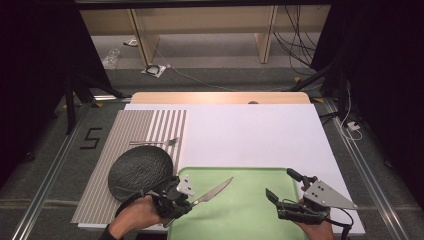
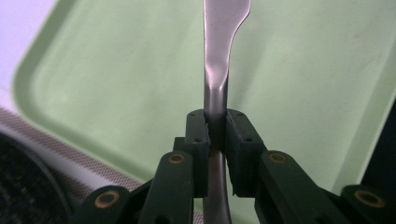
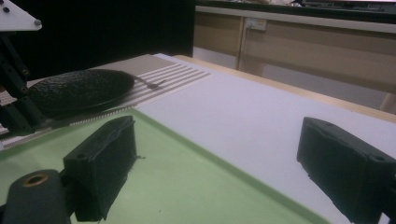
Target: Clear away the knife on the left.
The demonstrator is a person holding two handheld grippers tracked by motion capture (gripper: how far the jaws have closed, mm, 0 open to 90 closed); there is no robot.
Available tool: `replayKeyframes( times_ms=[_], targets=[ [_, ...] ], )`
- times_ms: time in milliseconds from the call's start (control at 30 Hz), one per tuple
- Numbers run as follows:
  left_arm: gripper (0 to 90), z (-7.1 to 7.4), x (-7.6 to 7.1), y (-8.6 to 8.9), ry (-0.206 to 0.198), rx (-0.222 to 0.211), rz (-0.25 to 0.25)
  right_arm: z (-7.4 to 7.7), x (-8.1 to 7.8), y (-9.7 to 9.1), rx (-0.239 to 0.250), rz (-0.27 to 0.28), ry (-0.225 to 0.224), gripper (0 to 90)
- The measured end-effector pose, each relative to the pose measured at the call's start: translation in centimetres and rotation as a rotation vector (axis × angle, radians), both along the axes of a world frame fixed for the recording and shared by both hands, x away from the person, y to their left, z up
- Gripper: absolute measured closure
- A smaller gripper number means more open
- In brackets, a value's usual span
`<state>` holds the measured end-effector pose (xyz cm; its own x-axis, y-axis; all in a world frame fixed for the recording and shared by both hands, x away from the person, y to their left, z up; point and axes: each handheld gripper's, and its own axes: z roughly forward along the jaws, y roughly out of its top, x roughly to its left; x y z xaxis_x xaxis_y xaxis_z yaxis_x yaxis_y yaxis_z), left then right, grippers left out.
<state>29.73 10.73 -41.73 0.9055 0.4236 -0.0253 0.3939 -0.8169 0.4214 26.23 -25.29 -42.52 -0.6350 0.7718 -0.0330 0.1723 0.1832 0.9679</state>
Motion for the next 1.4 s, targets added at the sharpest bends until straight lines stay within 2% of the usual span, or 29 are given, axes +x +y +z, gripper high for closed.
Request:
replayKeyframes(
  times_ms=[333, 433, 567, 667, 1033, 1267, 1400],
  targets=[
    [80.0, 0.0, -1.4, -2.4, 0.02, 0.021, -0.072, 0.0, 0.0, 0.0, 0.007, -0.001, -0.003, 12.7],
    [80.0, -0.5, -1.7, -3.0, 0.027, 0.036, -0.083, 0.0, 0.0, 0.0, 0.003, 0.001, -0.002, 12.7],
    [80.0, -1.3, -2.3, -3.8, 0.062, 0.059, -0.106, 0.0, 0.0, 0.0, 0.005, 0.002, -0.002, 12.7],
    [80.0, -1.7, -2.4, -4.1, 0.066, 0.085, -0.126, 0.0, 0.0, 0.0, 0.004, 0.003, -0.003, 12.7],
    [80.0, -3.2, -2.6, -4.8, 0.114, 0.145, -0.143, 0.0, 0.0, 0.0, 0.001, 0.006, 0.001, 12.7],
    [79.8, -3.9, -2.8, -4.9, 0.129, 0.171, -0.146, 0.0, 0.0, 0.1, 0.002, 0.01, 0.0, 12.7],
    [79.6, -3.9, -2.7, -4.6, 0.135, 0.168, -0.141, -0.1, 0.0, 0.1, 0.003, 0.011, 0.002, 12.7]
  ],
)
